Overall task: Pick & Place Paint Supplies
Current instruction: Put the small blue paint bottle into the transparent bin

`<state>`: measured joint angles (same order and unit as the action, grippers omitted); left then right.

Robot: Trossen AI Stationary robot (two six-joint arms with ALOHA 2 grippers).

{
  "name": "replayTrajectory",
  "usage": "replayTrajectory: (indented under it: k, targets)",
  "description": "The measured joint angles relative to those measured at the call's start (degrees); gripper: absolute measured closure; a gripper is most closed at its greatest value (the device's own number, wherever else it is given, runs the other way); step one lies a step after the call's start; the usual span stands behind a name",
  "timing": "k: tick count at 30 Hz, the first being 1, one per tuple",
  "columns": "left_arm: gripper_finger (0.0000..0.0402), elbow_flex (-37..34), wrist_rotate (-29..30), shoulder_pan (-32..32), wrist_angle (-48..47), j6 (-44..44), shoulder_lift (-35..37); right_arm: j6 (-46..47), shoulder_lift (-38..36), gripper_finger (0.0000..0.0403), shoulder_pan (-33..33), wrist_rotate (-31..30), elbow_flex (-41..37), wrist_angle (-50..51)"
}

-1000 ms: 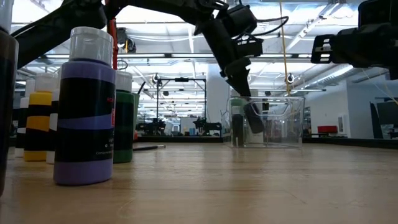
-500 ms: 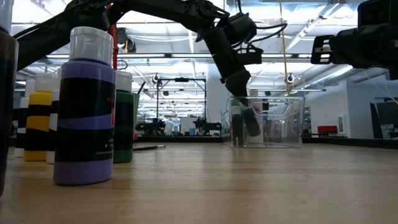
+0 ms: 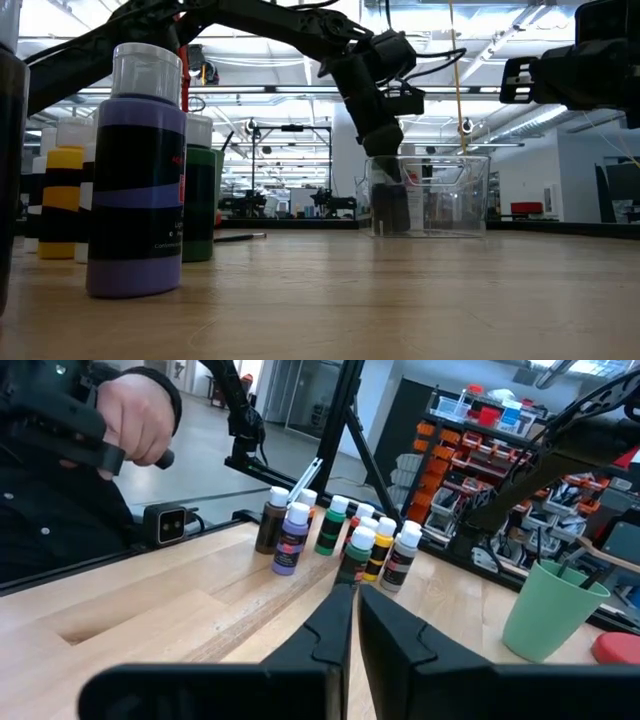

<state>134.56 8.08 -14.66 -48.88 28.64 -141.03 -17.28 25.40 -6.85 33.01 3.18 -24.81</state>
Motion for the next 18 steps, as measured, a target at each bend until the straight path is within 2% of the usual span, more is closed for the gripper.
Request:
replayTrajectory:
  k: [8,18]
  targets:
    - [0.0251,0.00,-0.39,-0.47,2.85,-0.26,-0.02,-0.02,0.04,0.0387,0.00,0.01,0.01,0.18]
    - [0.0250,0.00,-5.46,-2.71,2.91,-4.98,-0.02,0.05,0.04,0.0387,0.00,0.02,0.01,0.67]
